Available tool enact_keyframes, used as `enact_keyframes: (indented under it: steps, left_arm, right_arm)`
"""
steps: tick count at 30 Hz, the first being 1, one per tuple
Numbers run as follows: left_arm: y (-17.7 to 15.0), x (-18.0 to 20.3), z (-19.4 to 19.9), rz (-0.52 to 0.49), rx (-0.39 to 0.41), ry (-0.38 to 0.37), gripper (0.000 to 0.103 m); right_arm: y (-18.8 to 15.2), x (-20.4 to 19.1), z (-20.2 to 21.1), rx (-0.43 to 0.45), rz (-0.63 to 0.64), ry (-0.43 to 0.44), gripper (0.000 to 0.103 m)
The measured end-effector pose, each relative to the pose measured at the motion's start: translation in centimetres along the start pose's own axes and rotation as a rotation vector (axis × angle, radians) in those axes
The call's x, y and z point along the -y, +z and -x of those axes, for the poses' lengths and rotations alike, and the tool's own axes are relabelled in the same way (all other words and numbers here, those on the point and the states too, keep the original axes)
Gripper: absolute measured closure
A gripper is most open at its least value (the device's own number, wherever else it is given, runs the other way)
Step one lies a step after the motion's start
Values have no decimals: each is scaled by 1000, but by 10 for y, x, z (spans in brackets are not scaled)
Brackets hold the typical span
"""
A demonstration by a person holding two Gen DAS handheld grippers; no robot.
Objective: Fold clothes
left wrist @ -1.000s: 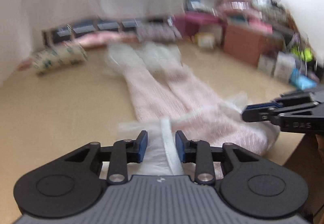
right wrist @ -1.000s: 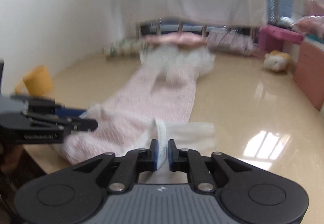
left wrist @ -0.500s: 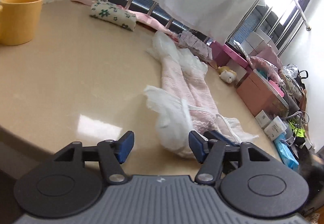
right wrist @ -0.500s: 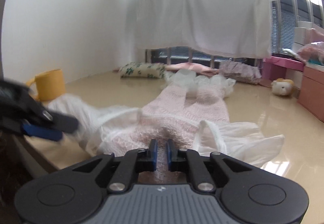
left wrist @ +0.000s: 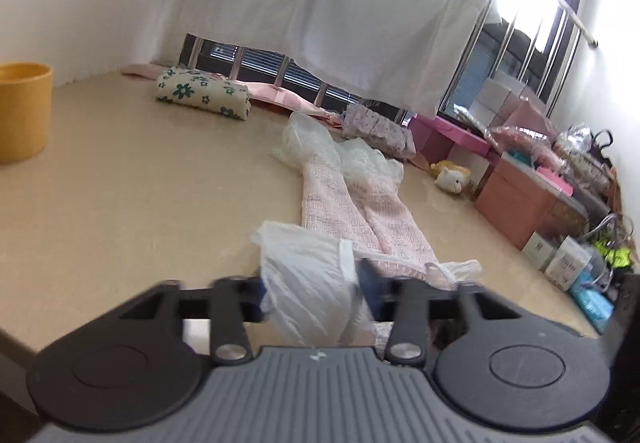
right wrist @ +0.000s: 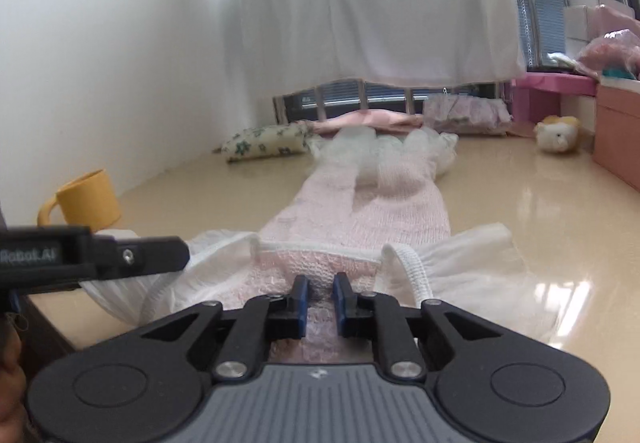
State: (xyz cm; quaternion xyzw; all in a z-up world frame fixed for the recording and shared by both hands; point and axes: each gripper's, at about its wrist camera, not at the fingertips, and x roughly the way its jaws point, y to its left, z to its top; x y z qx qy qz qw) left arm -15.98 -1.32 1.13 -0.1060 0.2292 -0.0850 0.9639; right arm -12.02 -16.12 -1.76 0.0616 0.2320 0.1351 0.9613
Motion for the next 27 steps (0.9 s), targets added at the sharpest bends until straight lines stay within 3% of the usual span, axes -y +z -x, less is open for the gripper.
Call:
enact_keyframes:
  steps: [2, 4, 7, 8, 9, 14, 15, 16, 19, 24, 27]
  left_arm:
    - [1, 14, -2, -100, 6, 31, 91]
    - [-1, 32, -3, -234, 19, 74, 96]
    - [-26, 80, -4, -680, 89, 160, 96]
    - [-34, 91, -5, -772, 92, 158, 96]
    - [-40, 99, -5, -830, 88, 134, 96]
    - [-72, 121, -14, -1117, 78, 148, 95]
    - [-75, 123, -15, -1140, 69, 151, 95]
    - [-76, 123, -16, -1136, 62, 156, 95]
    - [-76, 122, -17, -1118, 59, 174, 92]
    - [-71, 103, -7, -935, 75, 216, 62]
    - [-74, 91, 13, -867, 125, 184, 60]
  right_arm:
    - [8, 6, 7, -3, -69, 43, 87]
    - [18, 14, 17, -2, -157, 96, 87]
    - [39, 21, 33, -15, -223, 197, 75]
    - [47, 22, 34, -31, -227, 230, 65]
    - [55, 22, 31, -56, -222, 260, 56]
    - [88, 21, -11, -281, -242, 342, 56]
    - [90, 20, -19, -308, -237, 342, 61]
    - [88, 22, -22, -305, -245, 329, 96]
    - [81, 29, -32, -296, -269, 292, 103]
    - [68, 39, -45, -279, -297, 239, 103]
    - [58, 43, -49, -264, -295, 224, 103]
